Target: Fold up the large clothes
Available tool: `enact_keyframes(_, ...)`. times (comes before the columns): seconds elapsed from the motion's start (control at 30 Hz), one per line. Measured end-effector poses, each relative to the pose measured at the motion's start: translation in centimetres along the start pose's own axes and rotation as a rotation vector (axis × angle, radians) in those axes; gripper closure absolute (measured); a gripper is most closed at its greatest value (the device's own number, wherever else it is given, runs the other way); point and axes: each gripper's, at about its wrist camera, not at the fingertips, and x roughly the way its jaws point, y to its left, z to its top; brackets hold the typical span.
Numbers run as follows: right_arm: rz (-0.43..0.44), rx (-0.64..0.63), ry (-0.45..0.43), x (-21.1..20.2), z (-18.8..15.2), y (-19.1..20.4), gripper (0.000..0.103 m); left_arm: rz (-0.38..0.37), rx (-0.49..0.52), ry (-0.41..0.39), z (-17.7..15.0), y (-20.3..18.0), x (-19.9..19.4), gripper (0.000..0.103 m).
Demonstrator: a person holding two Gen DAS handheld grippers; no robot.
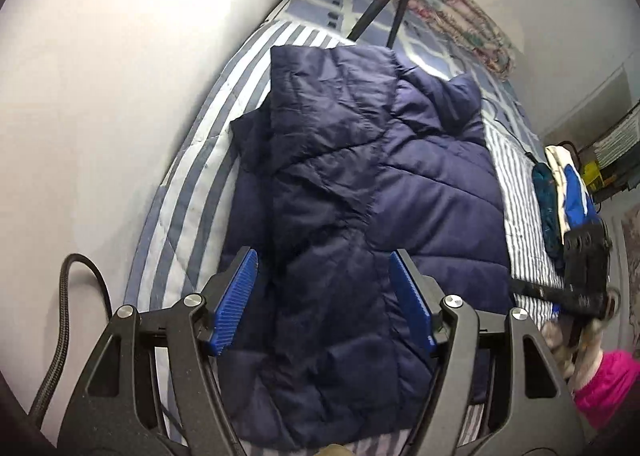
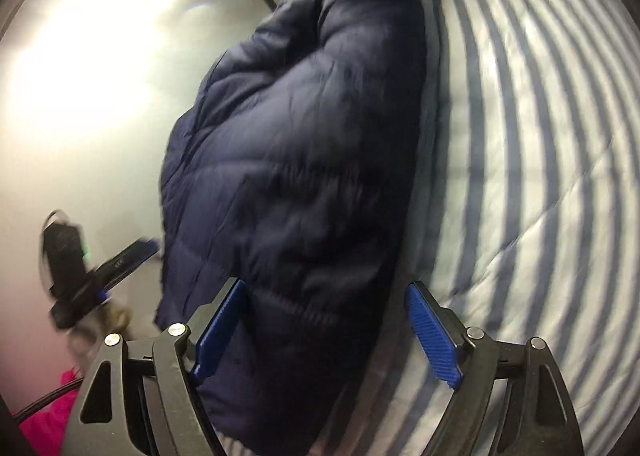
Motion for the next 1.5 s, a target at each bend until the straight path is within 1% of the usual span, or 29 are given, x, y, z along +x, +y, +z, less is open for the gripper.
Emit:
enact_keyframes(0.1, 0.066, 0.010, 0.006, 1.0, -1.1, 0.1, 0.020, -0.012, -0.025, 0.014, 0.6, 1.1, 0.6, 0.033)
enact_keyframes(0.2, 0.110, 0.036, 0.017, 2.1, -1.5, 0.2, 0.031, -0.023, -0.065, 0.031, 1.0, 2.0, 1.6, 0.033)
enact_keyframes(0.23, 0.123, 0.044, 0.024, 2.4, -1.5, 0.2, 0.043, -0.024, -0.070, 0.035, 1.1, 2.3, 1.6, 0.033)
enact_keyframes(0.27, 0.131, 0.045, 0.030, 2.6, -1.5, 0.2, 0.057, -0.024, -0.070, 0.040, 1.1, 2.4, 1.7, 0.033)
enact_keyframes(0.3, 0.132, 0.041, 0.035, 2.5, -1.4, 0.3, 0.063, -0.029, -0.068, 0.044, 1.0, 2.4, 1.8, 0.033)
enact_keyframes(0.33, 0.129, 0.038, 0.036, 2.3, -1.4, 0.4, 0.072, -0.032, -0.064, 0.049, 1.0, 2.3, 1.9, 0.033)
enact_keyframes(0.37, 0.131, 0.036, 0.032, 1.9, -1.4, 0.4, 0.077, -0.035, -0.061, 0.053, 0.9, 2.2, 2.0, 0.033)
enact_keyframes(0.43, 0.120, 0.012, 0.029, 0.9, -1.4, 0.8, 0.082, -0.055, -0.061, 0.071, 0.3, 1.7, 2.2, 0.033)
enact_keyframes(0.47, 0.101, -0.020, 0.032, 0.2, -1.3, 1.1, 0.084, -0.064, -0.059, 0.080, 0.0, 1.4, 2.3, 0.033)
enact_keyframes(0.57, 0.045, -0.093, 0.043, -1.1, -0.3, 1.5, 0.086, -0.080, -0.028, 0.108, -0.8, 0.7, 2.4, 0.033)
enact_keyframes(0.67, -0.024, -0.127, 0.044, -2.1, 0.9, 0.9, 0.086, -0.070, 0.006, 0.102, -0.7, 0.4, 2.3, 0.033)
enact_keyframes(0.7, -0.034, -0.130, 0.049, -2.2, 1.0, 0.8, 0.085, -0.071, -0.002, 0.101, -0.4, 0.6, 2.4, 0.033)
enact_keyframes(0.73, -0.029, -0.126, 0.063, -2.2, 1.0, 0.5, 0.083, -0.076, -0.035, 0.101, 0.0, 1.3, 2.6, 0.033)
enact_keyframes(0.8, -0.032, -0.134, 0.062, -2.3, 0.6, 0.5, 0.071, -0.102, -0.087, 0.097, 0.7, 2.2, 3.0, 0.033)
enact_keyframes(0.83, -0.048, -0.151, 0.056, -2.6, 0.3, 0.6, 0.063, -0.113, -0.102, 0.095, 0.9, 2.5, 3.1, 0.033)
enact_keyframes(0.9, -0.082, -0.174, 0.052, -3.2, -0.3, 0.5, 0.048, -0.158, -0.151, 0.101, 1.6, 3.3, 3.8, 0.033)
enact_keyframes(0.93, -0.087, -0.167, 0.042, -3.3, -0.3, 0.3, 0.034, -0.168, -0.164, 0.109, 1.7, 3.5, 4.1, 0.033)
enact_keyframes(0.97, -0.082, -0.156, 0.021, -3.6, -0.3, 0.1, 0.027, -0.183, -0.178, 0.124, 2.0, 3.7, 4.7, 0.033)
enact_keyframes(1.03, -0.071, -0.136, -0.018, -4.4, -0.1, -0.3, 0.027, -0.199, -0.182, 0.145, 2.7, 3.5, 5.6, 0.033)
enact_keyframes(1.13, -0.061, -0.097, -0.048, -4.5, 0.8, -1.1, 0.027, -0.230, -0.207, 0.166, 3.5, 3.7, 6.7, 0.031)
enact_keyframes(1.23, -0.051, -0.084, -0.034, -3.8, 1.5, -1.6, 0.026, -0.252, -0.246, 0.187, 3.7, 4.3, 7.9, 0.031)
enact_keyframes(1.3, -0.029, -0.070, -0.008, -2.7, 1.6, -1.7, 0.027, -0.244, -0.258, 0.194, 3.7, 4.3, 8.5, 0.031)
enact_keyframes(1.33, -0.023, -0.064, 0.001, -1.8, 1.8, -1.6, 0.027, -0.238, -0.249, 0.189, 3.6, 4.2, 8.4, 0.034)
enact_keyframes(1.4, -0.008, -0.050, 0.017, -0.7, 1.7, -1.5, 0.027, -0.202, -0.212, 0.185, 3.7, 3.6, 8.5, 0.041)
enact_keyframes(1.43, -0.007, -0.052, 0.018, -0.3, 1.6, -1.2, 0.027, -0.196, -0.202, 0.181, 3.7, 3.4, 8.5, 0.048)
enact_keyframes(1.47, -0.010, -0.060, 0.014, -0.1, 1.5, -0.9, 0.028, -0.195, -0.194, 0.180, 3.7, 3.1, 8.5, 0.053)
enact_keyframes(1.5, -0.013, -0.067, 0.011, 0.0, 1.4, -0.5, 0.030, -0.185, -0.181, 0.176, 3.7, 2.7, 8.5, 0.060)
